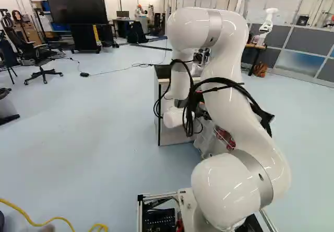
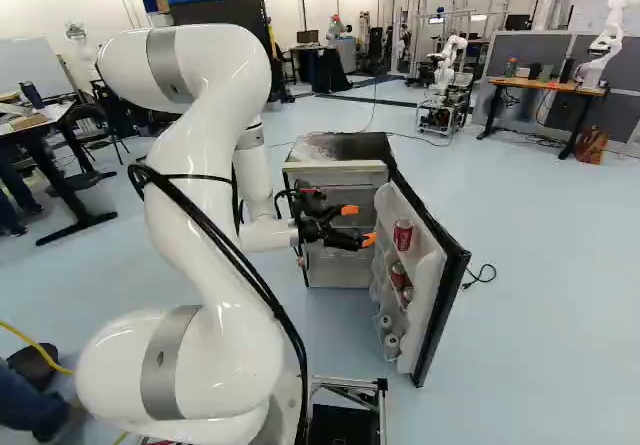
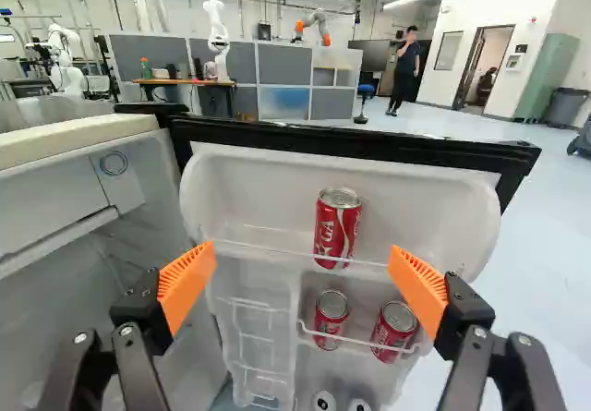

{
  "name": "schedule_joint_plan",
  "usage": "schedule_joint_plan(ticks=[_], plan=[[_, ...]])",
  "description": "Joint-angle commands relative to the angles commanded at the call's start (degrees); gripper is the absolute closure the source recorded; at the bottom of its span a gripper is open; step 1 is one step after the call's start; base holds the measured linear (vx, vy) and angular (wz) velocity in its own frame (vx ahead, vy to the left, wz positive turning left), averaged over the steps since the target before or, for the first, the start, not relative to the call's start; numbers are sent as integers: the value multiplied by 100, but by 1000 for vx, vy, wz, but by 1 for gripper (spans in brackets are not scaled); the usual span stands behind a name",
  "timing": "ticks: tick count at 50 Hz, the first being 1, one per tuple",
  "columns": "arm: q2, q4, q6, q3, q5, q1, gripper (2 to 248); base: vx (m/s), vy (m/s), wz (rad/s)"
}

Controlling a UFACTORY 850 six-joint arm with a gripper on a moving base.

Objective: Grab a drink from the fridge

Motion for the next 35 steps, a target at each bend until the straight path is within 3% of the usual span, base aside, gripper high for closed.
schedule_joint_plan(ticks=[35], plan=[[-76, 0, 21, -179, 0, -296, 3, 0, 0, 0]])
